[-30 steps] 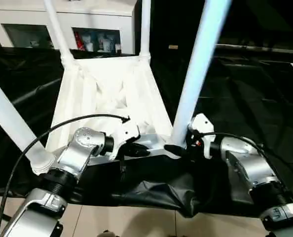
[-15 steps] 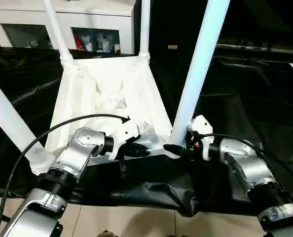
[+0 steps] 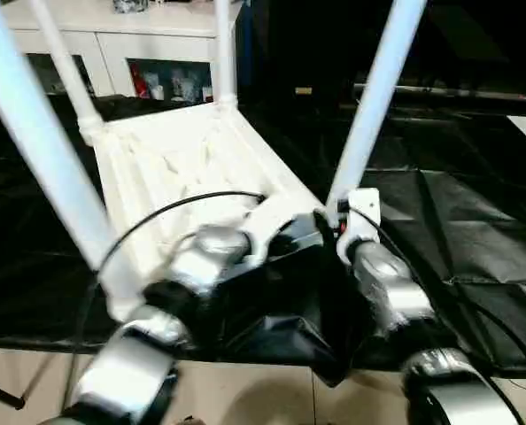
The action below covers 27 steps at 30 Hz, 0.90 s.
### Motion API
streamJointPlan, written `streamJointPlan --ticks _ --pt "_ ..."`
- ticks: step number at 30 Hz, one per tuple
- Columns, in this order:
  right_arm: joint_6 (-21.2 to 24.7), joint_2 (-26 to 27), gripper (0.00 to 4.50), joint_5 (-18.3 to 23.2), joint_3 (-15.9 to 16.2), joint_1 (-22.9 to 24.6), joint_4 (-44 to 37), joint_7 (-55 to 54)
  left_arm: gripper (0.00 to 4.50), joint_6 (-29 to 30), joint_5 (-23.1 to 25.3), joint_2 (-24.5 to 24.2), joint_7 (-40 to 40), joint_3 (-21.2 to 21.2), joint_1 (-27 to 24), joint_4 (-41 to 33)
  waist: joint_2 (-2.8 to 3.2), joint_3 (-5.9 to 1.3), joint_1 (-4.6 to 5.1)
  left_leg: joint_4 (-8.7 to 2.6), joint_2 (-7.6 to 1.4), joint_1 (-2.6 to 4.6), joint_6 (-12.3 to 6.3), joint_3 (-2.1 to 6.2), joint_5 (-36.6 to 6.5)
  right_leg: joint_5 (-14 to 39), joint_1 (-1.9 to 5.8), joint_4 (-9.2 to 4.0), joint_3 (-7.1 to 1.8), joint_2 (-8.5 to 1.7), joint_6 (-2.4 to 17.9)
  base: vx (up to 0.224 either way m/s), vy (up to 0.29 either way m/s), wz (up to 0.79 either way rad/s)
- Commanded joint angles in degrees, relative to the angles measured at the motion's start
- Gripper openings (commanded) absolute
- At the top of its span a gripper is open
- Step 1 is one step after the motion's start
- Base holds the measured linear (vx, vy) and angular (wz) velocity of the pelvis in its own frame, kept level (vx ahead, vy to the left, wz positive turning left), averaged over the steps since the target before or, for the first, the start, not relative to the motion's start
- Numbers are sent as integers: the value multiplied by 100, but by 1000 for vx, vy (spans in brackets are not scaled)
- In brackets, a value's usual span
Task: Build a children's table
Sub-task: Rotate leg to tighten
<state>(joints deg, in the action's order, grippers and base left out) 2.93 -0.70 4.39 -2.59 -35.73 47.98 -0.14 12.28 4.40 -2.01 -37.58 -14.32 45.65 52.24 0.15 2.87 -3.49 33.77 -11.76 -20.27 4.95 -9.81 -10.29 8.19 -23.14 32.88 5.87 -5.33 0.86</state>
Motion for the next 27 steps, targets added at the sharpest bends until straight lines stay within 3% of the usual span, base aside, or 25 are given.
streamJointPlan --ticks 1,4,6,8,9,10,12,13,15,16,17,20,23,24,27 --pt "10 345 267 -33 216 40 161 54 0 -117 -65 42 770 353 216 162 13 -347 58 -393 -8 84 -142 41 -2135 3370 193 -639 -91 -254 273 0 0 0" --pt "-108 418 267 -125 290 -61 161 210 0 -204 -37 62 625 314 293 310 -13 -372 57 -416 -29 53 -232 34 -2014 3034 217 -592 -136 -271 414 0 0 0" --pt "-290 359 323 -64 279 -80 54 501 0 -281 -13 -11 433 246 240 281 -27 -375 42 -430 -44 23 -262 33 -1937 2838 241 -556 -156 -284 520 0 0 0" --pt "-369 329 339 -34 268 -84 27 594 0 -288 -13 -39 374 225 221 278 -23 -377 33 -433 -49 13 -282 28 -1884 2738 248 -537 -170 -292 579 0 0 0" --pt "-471 130 345 -105 325 -76 -79 771 0 -463 -60 -131 58 183 101 180 -39 -380 53 -445 -40 -65 -302 47 -1785 2643 308 -497 -166 -305 602 0 0 0" --pt "-480 65 372 -126 345 -68 -122 834 0 -494 -80 -156 -39 178 60 140 -42 -382 78 -451 -44 -88 -311 48 -1759 2643 326 -486 -161 -294 593 0 0 0" --pt "-436 -234 385 -116 406 19 -393 1253 0 -757 -176 -265 -523 158 -131 -64 -61 -387 85 -412 -46 -41 -364 17 -1612 2555 278 -492 -197 -306 690 0 0 0" --pt "-420 -274 385 -111 422 34 -434 1335 0 -797 -192 -279 -592 154 -158 -96 -100 -381 68 -406 -50 -35 -391 12 -1573 2531 288 -488 -199 -304 717 0 0 0" --pt "-302 -435 403 -47 502 111 -615 1767 0 -884 -238 -343 -818 130 -256 -224 -83 -388 28 -394 -66 -39 -502 -11 -1392 2385 293 -443 -232 -317 805 0 0 0" --pt "-196 -763 418 49 661 309 -1002 2489 0 -1011 -300 -488 -1203 58 -426 -469 -97 -393 26 -393 -64 -38 -512 -19 -1329 2335 289 -434 -235 -309 821 0 0 0" --pt "-138 -999 426 109 760 453 -1275 2954 0 -1034 -358 -590 -1468 15 -542 -649 -120 -379 -54 -409 -89 -46 -606 -13 -1251 2251 341 -432 -235 -314 787 0 0 0" --pt "-51 -1548 443 223 915 748 -1785 3899 0 -1060 -415 -847 -1884 -100 -740 -961 -134 -407 -126 -399 -109 -33 -681 -31 -998 1824 333 -357 -261 -302 907 0 0 0" --pt "68 -2088 443 276 1112 965 -2138 4677 0 -1059 -451 -1093 -2215 -159 -886 -1217 -99 -392 -168 -416 -139 -20 -611 -28 -1044 1774 315 -327 -267 -298 1003 0 0 0" --pt "145 -2292 443 308 1205 1043 -2269 5010 0 -1004 -480 -1192 -2383 -156 -954 -1362 -62 -380 -165 -429 -143 -17 -557 -21 -1141 1827 317 -341 -261 -289 1016 0 0 0" --pt "584 -2723 443 539 1338 1187 -2711 5825 0 -790 -680 -1528 -3159 -203 -1248 -2036 -63 -386 -177 -426 -168 2 -529 -23 -1208 1675 321 -308 -288 -300 1099 0 0 0"
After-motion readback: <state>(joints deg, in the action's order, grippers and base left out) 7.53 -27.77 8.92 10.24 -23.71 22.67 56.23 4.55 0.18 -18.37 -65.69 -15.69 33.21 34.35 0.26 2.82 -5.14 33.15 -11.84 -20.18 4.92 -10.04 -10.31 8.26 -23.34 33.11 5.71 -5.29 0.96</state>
